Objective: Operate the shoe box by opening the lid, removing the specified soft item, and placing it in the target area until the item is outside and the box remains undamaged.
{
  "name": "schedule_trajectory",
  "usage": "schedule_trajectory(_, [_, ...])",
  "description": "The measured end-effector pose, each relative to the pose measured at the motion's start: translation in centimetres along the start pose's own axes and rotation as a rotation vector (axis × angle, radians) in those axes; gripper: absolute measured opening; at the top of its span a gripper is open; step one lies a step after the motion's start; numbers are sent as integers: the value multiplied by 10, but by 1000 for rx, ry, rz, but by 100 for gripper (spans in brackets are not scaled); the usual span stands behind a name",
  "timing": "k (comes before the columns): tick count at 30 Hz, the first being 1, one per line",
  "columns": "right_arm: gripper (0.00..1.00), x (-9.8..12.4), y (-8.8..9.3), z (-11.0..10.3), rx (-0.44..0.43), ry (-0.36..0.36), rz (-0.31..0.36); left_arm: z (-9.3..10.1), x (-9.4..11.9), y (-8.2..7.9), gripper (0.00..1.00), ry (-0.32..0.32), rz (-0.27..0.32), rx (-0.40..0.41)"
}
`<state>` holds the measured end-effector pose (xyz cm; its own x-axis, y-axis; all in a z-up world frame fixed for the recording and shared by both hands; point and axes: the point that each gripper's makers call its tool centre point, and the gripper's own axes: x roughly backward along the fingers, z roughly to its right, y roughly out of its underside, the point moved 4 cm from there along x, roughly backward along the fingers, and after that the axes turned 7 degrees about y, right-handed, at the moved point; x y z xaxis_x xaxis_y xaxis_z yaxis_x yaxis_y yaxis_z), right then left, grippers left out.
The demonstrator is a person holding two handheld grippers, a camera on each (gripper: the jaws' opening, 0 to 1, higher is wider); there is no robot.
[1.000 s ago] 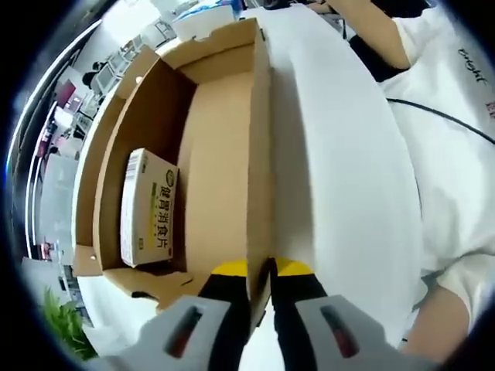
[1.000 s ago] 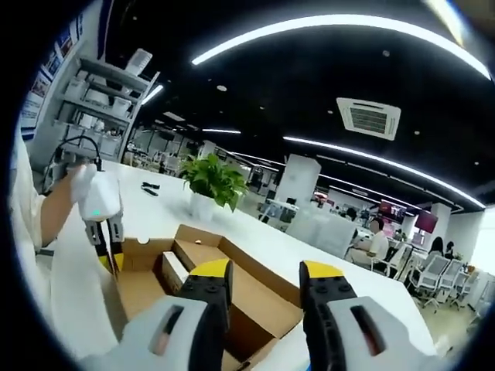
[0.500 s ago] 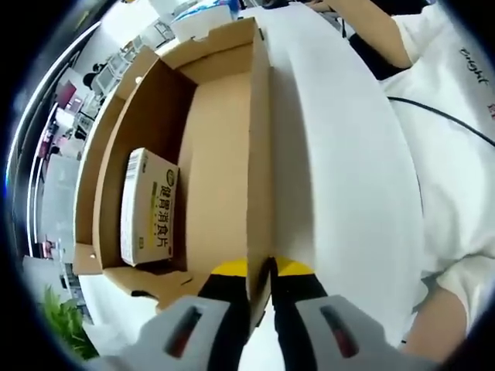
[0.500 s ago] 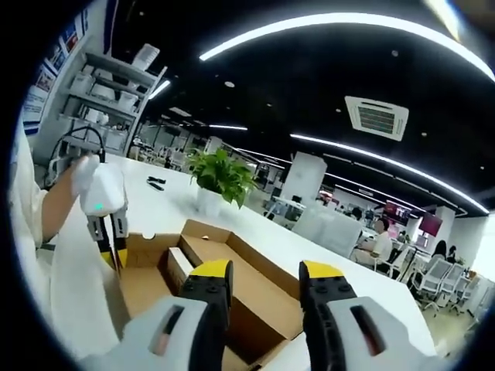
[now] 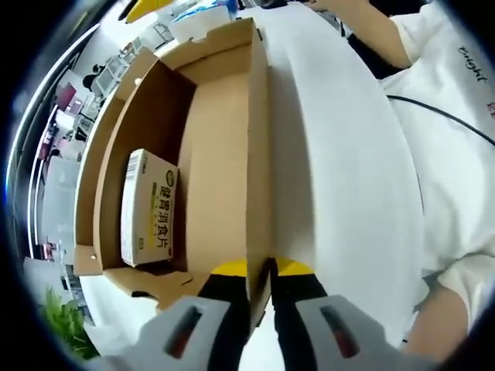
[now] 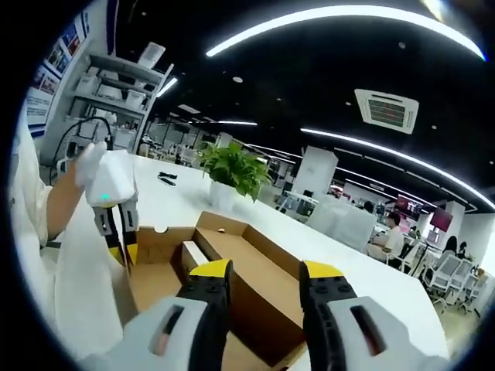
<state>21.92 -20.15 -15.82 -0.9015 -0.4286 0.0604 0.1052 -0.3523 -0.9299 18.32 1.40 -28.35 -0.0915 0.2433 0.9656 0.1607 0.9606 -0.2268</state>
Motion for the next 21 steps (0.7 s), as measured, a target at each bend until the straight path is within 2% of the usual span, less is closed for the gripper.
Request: schedule_trajectory(21, [34,-14,19,-19,59,-68,-67,0,-1,0,7,7,-15,-6])
